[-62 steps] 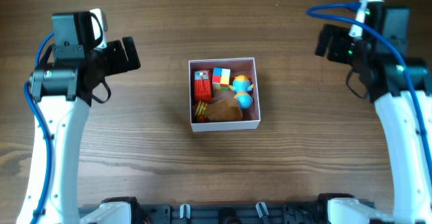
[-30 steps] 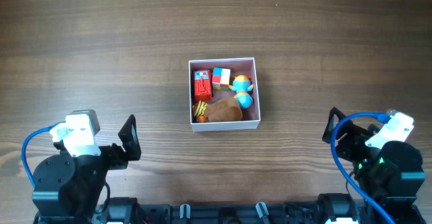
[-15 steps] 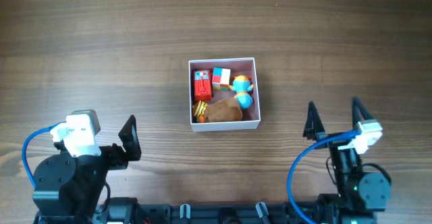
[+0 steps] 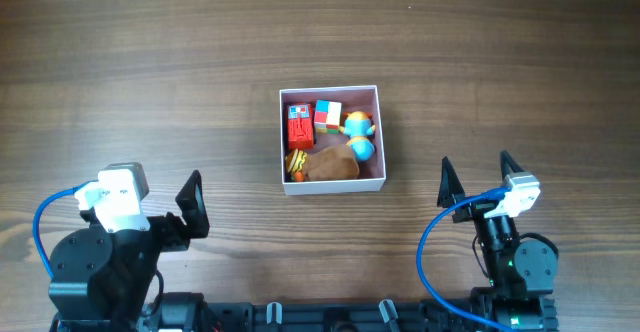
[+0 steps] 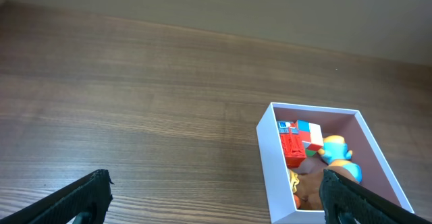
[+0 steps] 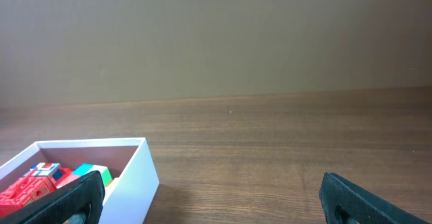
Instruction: Pack container
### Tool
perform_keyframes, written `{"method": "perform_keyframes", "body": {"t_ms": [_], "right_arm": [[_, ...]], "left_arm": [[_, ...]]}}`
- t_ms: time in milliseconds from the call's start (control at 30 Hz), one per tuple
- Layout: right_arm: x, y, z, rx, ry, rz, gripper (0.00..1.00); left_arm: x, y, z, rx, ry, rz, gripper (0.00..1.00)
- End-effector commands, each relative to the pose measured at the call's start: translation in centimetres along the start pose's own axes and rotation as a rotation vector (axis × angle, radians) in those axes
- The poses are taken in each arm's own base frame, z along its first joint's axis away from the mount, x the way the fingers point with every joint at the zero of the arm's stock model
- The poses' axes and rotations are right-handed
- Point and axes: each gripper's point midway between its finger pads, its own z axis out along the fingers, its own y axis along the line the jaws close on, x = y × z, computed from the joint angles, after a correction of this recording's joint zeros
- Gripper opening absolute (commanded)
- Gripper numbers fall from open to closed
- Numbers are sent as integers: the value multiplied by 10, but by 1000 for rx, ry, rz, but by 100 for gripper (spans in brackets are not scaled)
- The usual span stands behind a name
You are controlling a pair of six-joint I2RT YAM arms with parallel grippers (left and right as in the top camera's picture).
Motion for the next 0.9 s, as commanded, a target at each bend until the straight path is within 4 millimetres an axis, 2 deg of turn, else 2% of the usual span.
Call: {"method": "perform_keyframes", "body": {"t_ms": [0,633,700,833,867], "right_arm": [[-2,1,0,-1,-11,21,100],[-2,1,0,-1,-11,21,100],[-2,1,0,-1,-11,20,100],[-2,1,0,-1,-11,21,100],[-2,1,0,-1,-11,21,100]], "left_arm": [[0,-4,0,22,-3,23,100],[0,-4,0,22,-2,23,100],[11,6,-3,-29,31,33,100],[31,10,-11,-31,7,28,100],[42,11,-10,-22,-3,27,100]]}}
